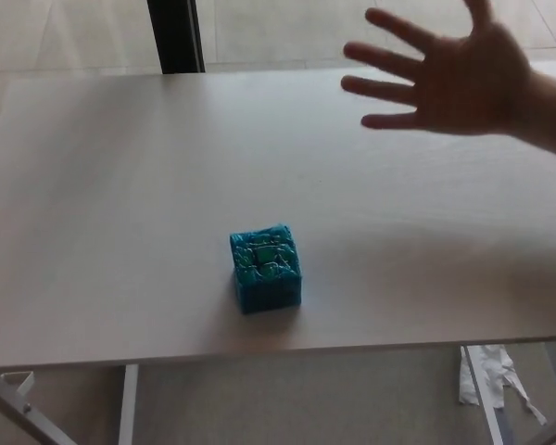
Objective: The robot uses its right hand to pick up a cube kept in the middle of the desk infront of it and hands it to a person
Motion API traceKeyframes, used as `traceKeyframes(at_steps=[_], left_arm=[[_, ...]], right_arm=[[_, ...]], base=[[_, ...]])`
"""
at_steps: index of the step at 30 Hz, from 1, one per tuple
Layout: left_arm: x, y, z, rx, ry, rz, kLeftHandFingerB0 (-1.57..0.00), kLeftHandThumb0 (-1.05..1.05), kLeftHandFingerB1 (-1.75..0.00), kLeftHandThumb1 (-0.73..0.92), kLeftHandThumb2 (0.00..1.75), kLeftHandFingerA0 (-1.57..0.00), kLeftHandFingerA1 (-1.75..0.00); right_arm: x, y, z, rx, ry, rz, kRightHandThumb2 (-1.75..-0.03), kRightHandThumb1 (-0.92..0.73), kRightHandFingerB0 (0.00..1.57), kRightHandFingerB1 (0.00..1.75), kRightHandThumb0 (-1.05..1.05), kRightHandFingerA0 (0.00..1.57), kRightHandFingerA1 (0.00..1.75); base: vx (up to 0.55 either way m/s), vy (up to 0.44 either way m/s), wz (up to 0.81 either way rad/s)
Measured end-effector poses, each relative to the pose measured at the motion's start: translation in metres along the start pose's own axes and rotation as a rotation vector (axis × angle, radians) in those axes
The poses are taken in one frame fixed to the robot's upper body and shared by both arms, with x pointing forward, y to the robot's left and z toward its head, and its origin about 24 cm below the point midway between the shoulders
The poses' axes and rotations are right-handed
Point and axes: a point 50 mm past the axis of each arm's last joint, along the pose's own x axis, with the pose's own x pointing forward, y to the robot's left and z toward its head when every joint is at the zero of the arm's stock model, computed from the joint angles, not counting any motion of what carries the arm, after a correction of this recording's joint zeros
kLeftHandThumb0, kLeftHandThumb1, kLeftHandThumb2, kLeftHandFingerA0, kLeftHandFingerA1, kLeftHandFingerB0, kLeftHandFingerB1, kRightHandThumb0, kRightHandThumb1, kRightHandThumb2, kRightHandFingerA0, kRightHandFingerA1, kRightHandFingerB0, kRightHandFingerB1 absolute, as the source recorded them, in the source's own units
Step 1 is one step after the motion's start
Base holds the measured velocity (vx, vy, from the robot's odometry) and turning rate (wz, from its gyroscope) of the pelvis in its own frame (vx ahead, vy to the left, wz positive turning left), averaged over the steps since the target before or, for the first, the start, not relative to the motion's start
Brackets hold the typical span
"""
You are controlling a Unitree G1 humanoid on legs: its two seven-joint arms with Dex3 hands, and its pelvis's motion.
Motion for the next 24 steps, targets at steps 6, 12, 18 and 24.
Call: traceKeyframes(at_steps=[6,12,18,24], left_arm=[[0.0,-0.001,0.001,0.0,-0.003,-0.002,-0.32,-1.05,-1.36,0.41,0.93,-0.55,-1.49],[0.001,-0.002,0.003,0.003,-0.008,-0.006,-0.27,-1.05,-1.31,0.43,0.88,-0.5,-1.45],[0.001,-0.003,0.005,0.007,-0.012,-0.01,-0.33,-1.05,-1.4,0.41,0.91,-0.51,-1.49],[0.001,-0.004,0.006,0.008,-0.015,-0.013,-0.29,-1.05,-1.4,0.42,0.9,-0.5,-1.49]], right_arm=[[0.007,0.066,-0.001,0.036,0.021,0.213,-0.57,-0.54,0.32,0.31,-0.72,0.38,0.48],[-0.006,0.127,-0.01,0.003,0.078,0.438,-0.58,-0.54,0.39,0.33,-0.77,0.51,0.51],[-0.028,0.175,-0.02,-0.065,0.12,0.628,-0.87,-0.45,0.34,0.44,-0.82,0.55,0.66],[-0.051,0.203,-0.038,-0.164,0.171,0.773,-0.58,-0.57,0.4,0.34,-0.74,0.42,0.5]], base=[[0.0,0.0,0.0],[0.0,0.0,0.0],[0.0,0.0,0.0],[0.0,0.0,0.0]])
